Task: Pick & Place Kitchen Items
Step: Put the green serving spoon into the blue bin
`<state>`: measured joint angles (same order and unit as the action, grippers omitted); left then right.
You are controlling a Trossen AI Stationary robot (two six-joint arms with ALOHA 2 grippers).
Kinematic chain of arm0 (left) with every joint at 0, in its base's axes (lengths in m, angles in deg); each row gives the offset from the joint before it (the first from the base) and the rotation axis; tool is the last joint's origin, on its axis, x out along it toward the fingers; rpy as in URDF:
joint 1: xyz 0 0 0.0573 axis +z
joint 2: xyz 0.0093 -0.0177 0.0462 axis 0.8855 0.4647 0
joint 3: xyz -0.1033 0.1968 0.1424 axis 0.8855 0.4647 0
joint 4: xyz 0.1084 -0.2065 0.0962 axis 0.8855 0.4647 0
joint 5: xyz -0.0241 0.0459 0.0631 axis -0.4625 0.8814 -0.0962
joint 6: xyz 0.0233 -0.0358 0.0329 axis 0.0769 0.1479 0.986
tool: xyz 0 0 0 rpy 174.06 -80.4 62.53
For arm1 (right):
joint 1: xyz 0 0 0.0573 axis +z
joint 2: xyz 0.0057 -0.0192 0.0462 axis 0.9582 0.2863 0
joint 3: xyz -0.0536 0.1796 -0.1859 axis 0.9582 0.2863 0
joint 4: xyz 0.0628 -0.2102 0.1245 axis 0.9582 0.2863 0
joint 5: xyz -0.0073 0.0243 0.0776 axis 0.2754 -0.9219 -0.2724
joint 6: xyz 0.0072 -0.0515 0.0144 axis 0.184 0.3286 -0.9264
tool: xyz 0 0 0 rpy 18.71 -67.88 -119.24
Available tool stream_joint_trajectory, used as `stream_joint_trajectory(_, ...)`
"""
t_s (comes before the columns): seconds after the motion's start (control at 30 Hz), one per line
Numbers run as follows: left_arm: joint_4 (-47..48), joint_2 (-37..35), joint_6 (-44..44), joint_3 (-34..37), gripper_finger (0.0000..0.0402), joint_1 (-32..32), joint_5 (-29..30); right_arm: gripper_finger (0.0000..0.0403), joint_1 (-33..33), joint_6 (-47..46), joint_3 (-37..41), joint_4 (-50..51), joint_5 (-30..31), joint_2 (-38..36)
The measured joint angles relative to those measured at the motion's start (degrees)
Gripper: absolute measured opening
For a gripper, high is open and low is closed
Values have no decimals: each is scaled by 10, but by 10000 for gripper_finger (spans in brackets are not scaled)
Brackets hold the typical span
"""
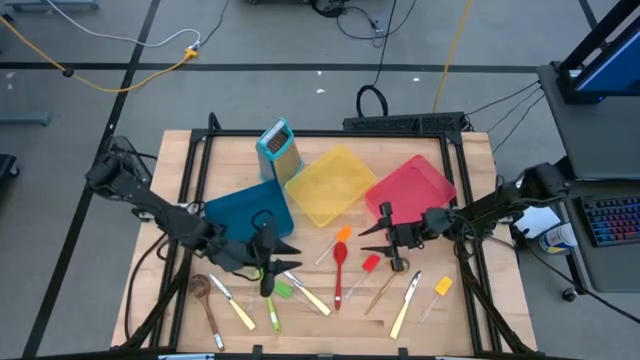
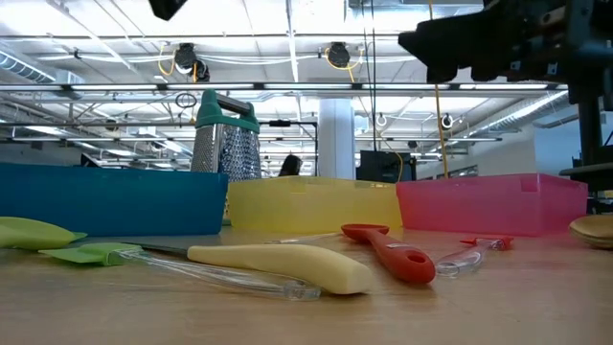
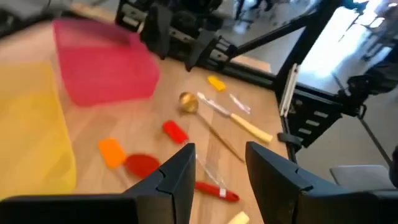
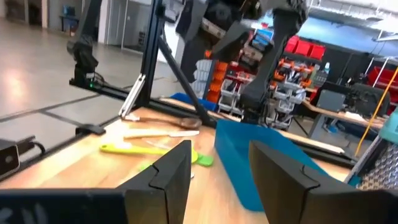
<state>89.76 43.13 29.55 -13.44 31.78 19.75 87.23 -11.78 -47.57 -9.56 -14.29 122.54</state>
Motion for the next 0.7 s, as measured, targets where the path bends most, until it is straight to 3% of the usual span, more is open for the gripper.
stream_joint_trajectory(0.13, 52, 0, -81, -33, 145, -7, 9, 155, 0, 11, 0, -4, 1, 9)
stream_joint_trajectory(0.47, 74, 17, -220, -37, 145, -2, 9, 155, -1, 43, 0, -4, 0, 8)
stream_joint_trajectory(0.7, 110, 70, -275, -68, 145, 7, -31, 155, -1, 72, 0, -5, 0, 8)
